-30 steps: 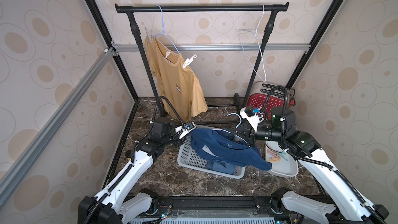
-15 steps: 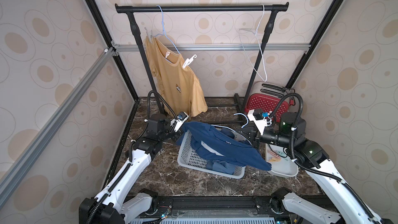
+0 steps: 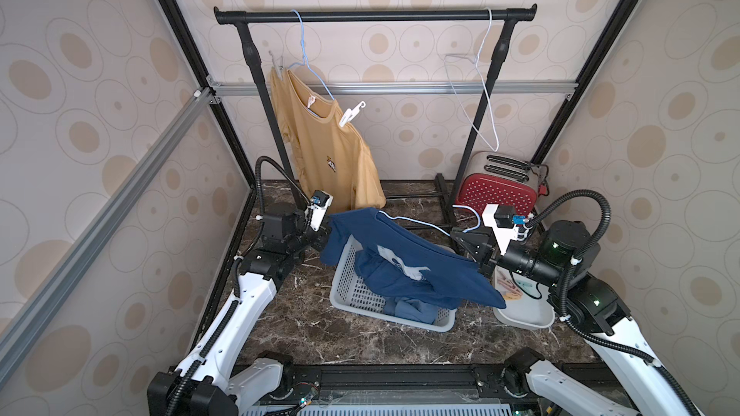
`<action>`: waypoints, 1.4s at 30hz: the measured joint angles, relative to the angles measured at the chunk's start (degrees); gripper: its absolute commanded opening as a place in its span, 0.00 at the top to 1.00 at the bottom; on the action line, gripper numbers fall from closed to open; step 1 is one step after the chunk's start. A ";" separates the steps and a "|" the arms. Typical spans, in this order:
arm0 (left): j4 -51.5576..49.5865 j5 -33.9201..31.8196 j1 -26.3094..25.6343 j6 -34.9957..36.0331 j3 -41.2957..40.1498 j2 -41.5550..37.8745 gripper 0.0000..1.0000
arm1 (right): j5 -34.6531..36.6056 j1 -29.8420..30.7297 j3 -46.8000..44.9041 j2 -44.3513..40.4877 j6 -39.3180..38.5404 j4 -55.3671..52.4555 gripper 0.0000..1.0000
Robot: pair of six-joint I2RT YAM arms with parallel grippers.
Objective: Remove the clothespins securing t-shirts to the hanger
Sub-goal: Remove the T-shirt from the hanger.
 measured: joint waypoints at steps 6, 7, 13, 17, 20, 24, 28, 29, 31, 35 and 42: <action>0.09 0.15 0.07 -1.29 0.92 0.33 1.00 | 2.49 0.00 -0.02 0.02 1.64 3.30 1.00; 0.07 0.15 0.11 -1.38 0.92 0.33 1.00 | 2.86 0.00 -0.02 0.04 1.81 3.74 1.00; 0.04 0.00 0.31 -2.16 0.92 0.33 1.00 | 4.31 -0.07 -0.42 0.63 3.61 7.58 1.00; 0.09 0.00 0.42 -2.36 0.90 0.33 1.00 | 4.57 -0.07 -0.55 1.40 5.07 9.64 1.00; 0.11 0.00 0.46 -2.51 0.70 0.28 1.00 | 5.07 -0.07 -0.55 1.97 5.84 11.08 1.00; 0.13 0.04 0.46 -2.62 -0.15 -0.35 1.00 | 5.05 -0.07 -0.55 2.86 7.23 13.14 1.00; 0.07 -0.04 0.61 -2.80 -0.42 -0.72 1.00 | 4.44 -0.13 -0.50 5.68 9.88 16.50 1.00; 0.09 -0.11 0.74 -2.86 -0.52 -0.83 1.00 | 4.15 -0.17 -0.44 6.67 10.82 17.64 1.00; 0.09 -0.26 0.90 -3.06 -0.96 -1.20 1.00 | 3.37 -0.33 -0.24 8.72 12.44 19.93 1.00; 0.04 -0.92 1.07 -3.43 -2.64 -2.54 1.00 | 2.67 -0.37 0.76 12.52 14.34 23.54 1.00; 0.31 -1.31 1.09 -3.41 -5.11 -3.69 1.00 | 2.99 -0.39 2.58 12.24 13.03 23.74 1.00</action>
